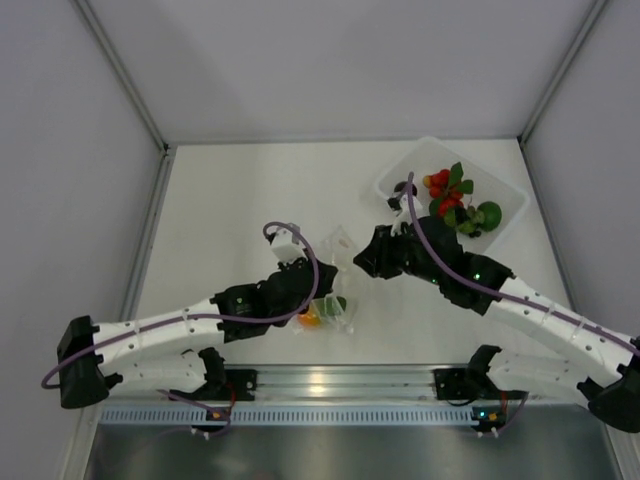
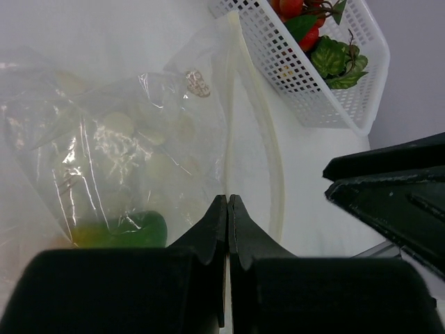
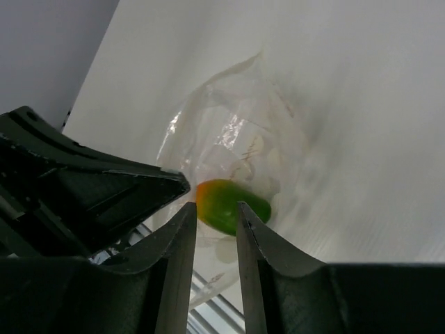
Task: Open the zip-top bag and remove the fake food
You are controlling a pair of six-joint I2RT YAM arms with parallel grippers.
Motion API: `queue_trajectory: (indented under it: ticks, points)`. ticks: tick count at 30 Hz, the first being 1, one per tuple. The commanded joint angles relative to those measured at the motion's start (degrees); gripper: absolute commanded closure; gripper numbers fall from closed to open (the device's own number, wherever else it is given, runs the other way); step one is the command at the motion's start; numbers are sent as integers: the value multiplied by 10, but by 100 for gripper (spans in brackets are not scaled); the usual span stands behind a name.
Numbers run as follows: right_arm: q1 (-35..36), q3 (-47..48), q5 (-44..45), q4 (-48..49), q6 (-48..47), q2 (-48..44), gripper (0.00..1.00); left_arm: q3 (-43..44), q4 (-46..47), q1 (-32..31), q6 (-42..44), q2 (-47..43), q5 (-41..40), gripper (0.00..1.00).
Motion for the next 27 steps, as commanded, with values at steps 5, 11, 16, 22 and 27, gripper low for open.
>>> queue_trajectory:
  ticks: [5, 11, 16, 22, 27]
  points:
    - [83, -30, 60, 92, 32, 68, 71, 41, 79, 2, -6, 25, 34, 100]
    - [104, -103, 122, 147, 71, 93, 73, 34, 97, 2, -5, 24, 48, 100]
    - [123, -123, 154, 139, 84, 107, 72, 29, 98, 3, -6, 28, 52, 100]
    - [135, -111, 72, 160, 77, 139, 69, 47, 98, 15, -1, 37, 71, 100]
    - [135, -139, 16, 222, 21, 137, 64, 82, 138, 55, 25, 60, 199, 100]
